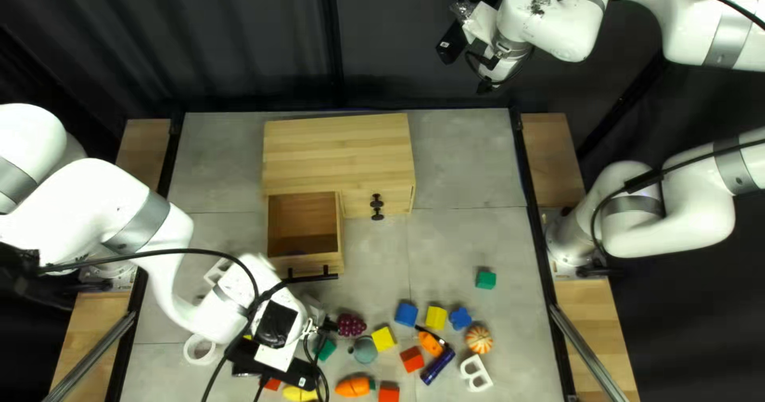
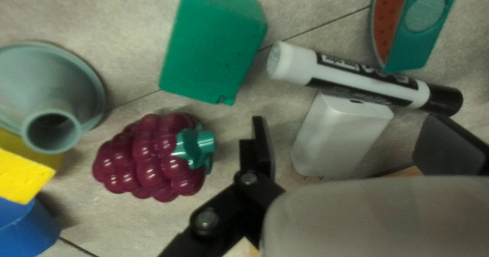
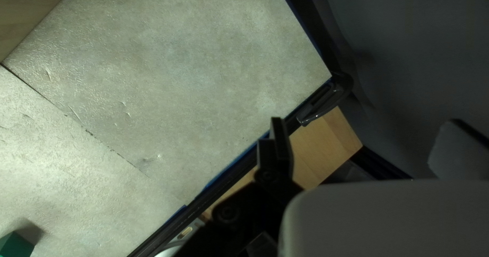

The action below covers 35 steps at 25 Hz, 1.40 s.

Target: Open drawers and place objects into drawer and close

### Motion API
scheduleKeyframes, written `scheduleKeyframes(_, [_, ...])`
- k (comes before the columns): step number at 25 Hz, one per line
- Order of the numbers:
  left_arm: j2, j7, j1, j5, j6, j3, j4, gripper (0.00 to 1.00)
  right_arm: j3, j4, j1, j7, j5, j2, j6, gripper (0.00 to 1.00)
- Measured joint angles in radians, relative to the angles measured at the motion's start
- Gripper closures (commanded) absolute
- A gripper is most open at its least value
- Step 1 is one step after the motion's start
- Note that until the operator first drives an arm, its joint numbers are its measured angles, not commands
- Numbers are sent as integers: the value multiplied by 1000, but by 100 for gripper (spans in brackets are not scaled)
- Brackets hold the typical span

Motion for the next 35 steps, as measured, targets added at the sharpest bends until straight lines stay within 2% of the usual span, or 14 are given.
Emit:
scheduleKeyframes(1, [0, -5, -2, 5, 1, 2, -1, 26, 0, 0, 0, 0, 0, 0, 0, 0])
scheduleKeyframes(2, [-2, -11, -3, 10, -1, 5, -4, 36, 0, 0, 0, 0, 0, 0, 0, 0])
scheduleKeyframes(5, [-9, -28, -7, 30, -20, 12, -22, 44, 0, 0, 0, 0, 0, 0, 0, 0])
scheduleKeyframes(6, [-13, -34, -9, 37, -30, 14, -31, 52, 0, 0, 0, 0, 0, 0, 0, 0])
scheduleKeyframes(7, [-17, -41, -10, 45, -40, 17, -41, 82, 0, 0, 0, 0, 0, 0, 0, 0])
scheduleKeyframes(8, [-22, -47, -12, 53, -50, 19, -51, 88, 0, 0, 0, 0, 0, 0, 0, 0])
scheduleKeyframes(9, [-26, -52, -13, 60, -57, 20, -58, 100, 0, 0, 0, 0, 0, 0, 0, 0])
scheduleKeyframes(16, [-68, -87, -23, 103, -101, 30, -113, 100, 0, 0, 0, 0, 0, 0, 0, 0])
scheduleKeyframes(22, [-112, -95, -41, 96, -41, 17, -100, 100, 0, 0, 0, 0, 0, 0, 0, 0])
scheduleKeyframes(26, [-162, -93, -56, 60, 63, 0, -49, 100, 0, 0, 0, 0, 0, 0, 0, 0])
scheduleKeyframes(35, [-202, -158, -61, -73, 277, -8, 155, 100, 0, 0, 0, 0, 0, 0, 0, 0])
